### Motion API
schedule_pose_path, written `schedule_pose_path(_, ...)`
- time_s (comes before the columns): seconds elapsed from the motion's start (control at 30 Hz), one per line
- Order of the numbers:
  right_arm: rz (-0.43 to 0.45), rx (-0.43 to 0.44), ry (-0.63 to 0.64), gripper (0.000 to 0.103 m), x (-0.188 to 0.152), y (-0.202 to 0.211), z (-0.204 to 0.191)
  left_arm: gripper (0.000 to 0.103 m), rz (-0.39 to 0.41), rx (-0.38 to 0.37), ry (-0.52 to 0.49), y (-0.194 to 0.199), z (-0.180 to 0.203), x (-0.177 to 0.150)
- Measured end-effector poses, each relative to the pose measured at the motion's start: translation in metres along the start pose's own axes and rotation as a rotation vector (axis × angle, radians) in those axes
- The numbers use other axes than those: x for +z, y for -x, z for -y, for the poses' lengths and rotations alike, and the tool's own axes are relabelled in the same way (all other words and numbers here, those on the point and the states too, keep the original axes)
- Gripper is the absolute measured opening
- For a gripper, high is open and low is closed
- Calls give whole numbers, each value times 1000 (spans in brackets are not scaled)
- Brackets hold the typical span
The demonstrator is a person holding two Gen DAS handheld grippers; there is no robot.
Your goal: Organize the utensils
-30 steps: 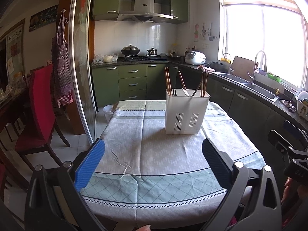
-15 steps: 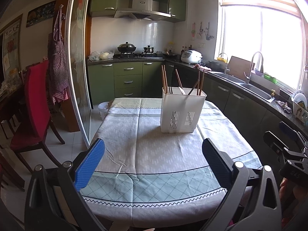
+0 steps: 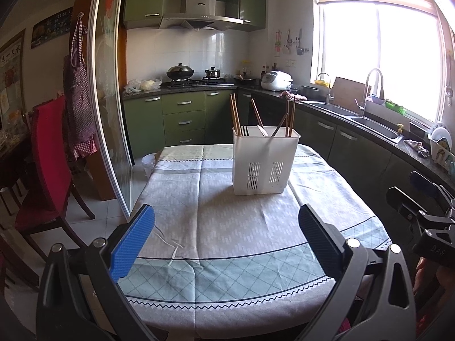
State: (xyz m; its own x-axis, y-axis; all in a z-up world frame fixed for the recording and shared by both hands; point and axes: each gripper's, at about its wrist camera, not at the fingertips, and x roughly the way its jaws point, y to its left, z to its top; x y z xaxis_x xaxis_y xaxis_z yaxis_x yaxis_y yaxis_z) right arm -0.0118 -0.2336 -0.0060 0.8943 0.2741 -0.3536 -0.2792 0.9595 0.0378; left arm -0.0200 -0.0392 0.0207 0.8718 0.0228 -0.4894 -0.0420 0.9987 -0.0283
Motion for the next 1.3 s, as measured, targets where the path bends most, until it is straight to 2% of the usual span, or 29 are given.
schedule_pose_path(0.13,-16,-5,-2,98,-4,-10,4,96,-16,17,6,-10,-5,1)
schedule_pose_path(0.33,-57,-23,-18,98,-7,-43,18,96,-71,21,24,-59,-20,2)
schedule_pose_path(0.47,-104,-33,-22,98,-5,-89,39,96,-92,39,37,-105,-35,5)
schedule_pose_path(0.53,-162,-37,-46,98,-5,-122,56,96,-115,36,37,-132,-43,7)
schedule_pose_path(0.6,-219,-34,-66,98,-5,-155,72,96,-132,72,19,-158,-49,9)
schedule_pose_path(0.7,-289,-66,-51,98,-7,-199,89,96,-162,87,7,-194,-61,12)
schedule_pose_path(0.87,-387,-89,-60,98,-19,-257,107,96,-245,77,33,-247,-78,10)
schedule_pose_path(1.1,-479,-115,-49,98,-39,-306,118,96,-331,76,26,-296,-84,0)
schedule_pose_path(1.3,-523,-115,-71,98,-49,-331,128,96,-383,64,57,-317,-93,-6)
